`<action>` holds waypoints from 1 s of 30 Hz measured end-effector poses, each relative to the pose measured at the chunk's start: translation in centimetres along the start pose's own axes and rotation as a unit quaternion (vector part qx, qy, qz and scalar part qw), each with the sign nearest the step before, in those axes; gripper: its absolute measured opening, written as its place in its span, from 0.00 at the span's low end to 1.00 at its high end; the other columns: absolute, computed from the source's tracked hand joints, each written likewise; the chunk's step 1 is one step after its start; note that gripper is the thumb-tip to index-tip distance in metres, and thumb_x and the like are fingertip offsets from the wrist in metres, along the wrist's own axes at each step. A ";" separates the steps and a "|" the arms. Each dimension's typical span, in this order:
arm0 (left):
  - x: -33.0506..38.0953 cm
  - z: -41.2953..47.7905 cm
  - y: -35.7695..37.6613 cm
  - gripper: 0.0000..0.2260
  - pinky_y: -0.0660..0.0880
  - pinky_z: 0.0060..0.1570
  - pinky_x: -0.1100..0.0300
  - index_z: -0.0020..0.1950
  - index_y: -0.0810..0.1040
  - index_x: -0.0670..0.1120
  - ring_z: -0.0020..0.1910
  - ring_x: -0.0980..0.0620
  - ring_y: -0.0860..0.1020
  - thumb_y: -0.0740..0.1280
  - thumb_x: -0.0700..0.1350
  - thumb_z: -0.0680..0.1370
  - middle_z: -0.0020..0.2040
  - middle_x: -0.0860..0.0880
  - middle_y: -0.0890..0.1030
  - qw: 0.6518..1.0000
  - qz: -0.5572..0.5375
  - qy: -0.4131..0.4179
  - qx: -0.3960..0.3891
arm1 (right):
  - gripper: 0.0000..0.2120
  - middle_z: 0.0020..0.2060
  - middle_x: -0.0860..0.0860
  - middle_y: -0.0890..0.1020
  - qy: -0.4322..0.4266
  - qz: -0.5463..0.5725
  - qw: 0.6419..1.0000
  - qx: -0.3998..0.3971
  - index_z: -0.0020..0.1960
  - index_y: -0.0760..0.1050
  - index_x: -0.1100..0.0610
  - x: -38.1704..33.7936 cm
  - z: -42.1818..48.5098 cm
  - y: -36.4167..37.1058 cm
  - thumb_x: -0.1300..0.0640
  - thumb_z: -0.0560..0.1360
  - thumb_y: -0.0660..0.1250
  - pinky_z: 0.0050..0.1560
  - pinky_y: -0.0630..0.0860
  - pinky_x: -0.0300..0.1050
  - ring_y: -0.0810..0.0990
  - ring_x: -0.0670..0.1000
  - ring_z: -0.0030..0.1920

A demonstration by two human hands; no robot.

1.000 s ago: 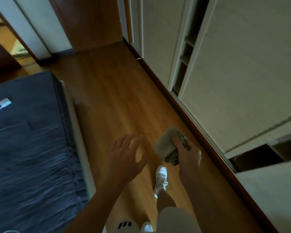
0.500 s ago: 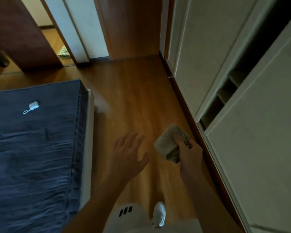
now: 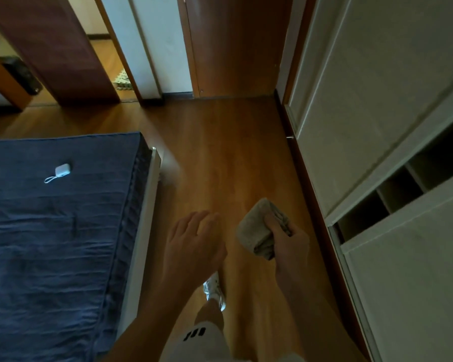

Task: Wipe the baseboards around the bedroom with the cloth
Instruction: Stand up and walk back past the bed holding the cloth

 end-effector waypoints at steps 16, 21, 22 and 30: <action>-17.3 25.6 2.5 0.24 0.72 0.63 0.48 0.68 0.77 0.49 0.64 0.48 0.74 0.65 0.59 0.75 0.65 0.49 0.79 0.999 -0.020 -0.018 0.035 | 0.13 0.48 0.49 0.87 0.024 0.065 0.998 -0.008 0.57 0.83 0.53 -11.3 21.6 19.5 0.49 0.75 0.74 0.52 0.83 0.55 0.86 0.53 0.50; -19.3 31.7 3.5 0.24 0.73 0.62 0.48 0.68 0.77 0.49 0.64 0.48 0.74 0.65 0.58 0.76 0.65 0.48 0.79 0.999 -0.027 -0.008 0.039 | 0.14 0.48 0.50 0.87 0.047 0.088 0.995 -0.009 0.59 0.82 0.55 -13.1 26.5 22.7 0.52 0.75 0.74 0.51 0.83 0.56 0.86 0.53 0.49; -19.7 32.9 3.8 0.24 0.73 0.62 0.48 0.68 0.77 0.48 0.64 0.48 0.74 0.65 0.58 0.76 0.64 0.48 0.79 0.999 -0.028 -0.010 0.040 | 0.14 0.48 0.50 0.87 0.048 0.086 0.995 -0.006 0.59 0.82 0.55 -13.4 27.7 23.2 0.52 0.75 0.74 0.51 0.83 0.57 0.86 0.53 0.49; -23.6 44.6 7.9 0.25 0.74 0.61 0.46 0.68 0.78 0.48 0.64 0.46 0.76 0.63 0.60 0.77 0.65 0.48 0.80 0.998 -0.021 -0.036 0.036 | 0.14 0.47 0.57 0.86 0.039 0.075 0.996 -0.041 0.58 0.81 0.62 -17.2 39.8 28.3 0.54 0.77 0.71 0.30 0.77 0.35 0.86 0.56 0.45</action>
Point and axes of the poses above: each hand's wrist, its own z-axis towards the middle knuckle, its own y-axis out of the palm, x = y × z, the point moved 10 cm from there along z, towards the middle knuckle
